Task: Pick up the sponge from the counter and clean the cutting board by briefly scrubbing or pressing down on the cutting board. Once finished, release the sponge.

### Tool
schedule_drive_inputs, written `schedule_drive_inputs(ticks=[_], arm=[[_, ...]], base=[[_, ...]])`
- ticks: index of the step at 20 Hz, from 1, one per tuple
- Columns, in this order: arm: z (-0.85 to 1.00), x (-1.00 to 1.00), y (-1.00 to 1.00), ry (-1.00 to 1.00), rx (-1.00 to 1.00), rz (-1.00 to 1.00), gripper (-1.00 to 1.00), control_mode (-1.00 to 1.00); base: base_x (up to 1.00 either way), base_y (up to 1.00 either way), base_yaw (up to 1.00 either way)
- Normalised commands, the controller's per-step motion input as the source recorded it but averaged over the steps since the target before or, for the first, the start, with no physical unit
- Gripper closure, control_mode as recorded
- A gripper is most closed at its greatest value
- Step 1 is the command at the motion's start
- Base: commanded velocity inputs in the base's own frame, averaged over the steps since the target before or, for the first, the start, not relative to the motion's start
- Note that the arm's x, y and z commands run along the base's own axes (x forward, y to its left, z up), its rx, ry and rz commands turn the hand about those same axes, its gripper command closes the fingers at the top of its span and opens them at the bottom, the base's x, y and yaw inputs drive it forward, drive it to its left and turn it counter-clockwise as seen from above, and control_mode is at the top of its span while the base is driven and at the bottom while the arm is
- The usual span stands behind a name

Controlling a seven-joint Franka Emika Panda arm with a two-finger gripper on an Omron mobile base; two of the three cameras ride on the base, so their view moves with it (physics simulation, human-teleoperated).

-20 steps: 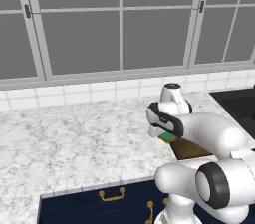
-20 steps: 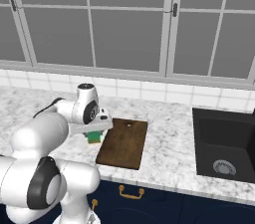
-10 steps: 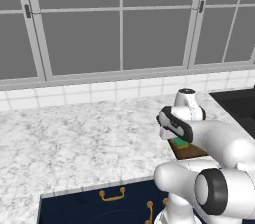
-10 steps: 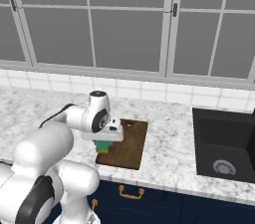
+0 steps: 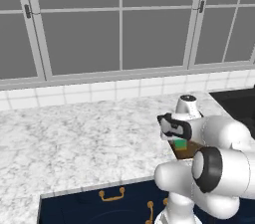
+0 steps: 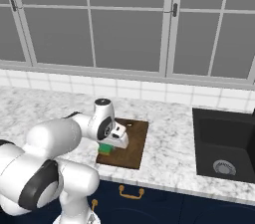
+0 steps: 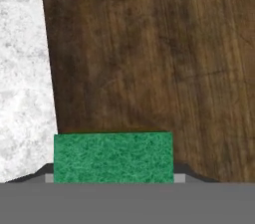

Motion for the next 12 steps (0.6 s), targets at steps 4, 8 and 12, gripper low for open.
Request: schedule_drive_inputs(ticks=[4,8,12], arm=[[-0.32,0.41,-0.05,-0.04,0.00,-0.06,1.00,-1.00],[-0.21,0.39,-0.02,-0.05,0.00,-0.07,1.00,-1.00],[-0.40,0.47,0.00,-0.25,0.00,-0.10,1.00,-1.00]], base=[[0.00,0.00,0.00],[0.00,0.00,0.00],[0.00,0.00,0.00]])
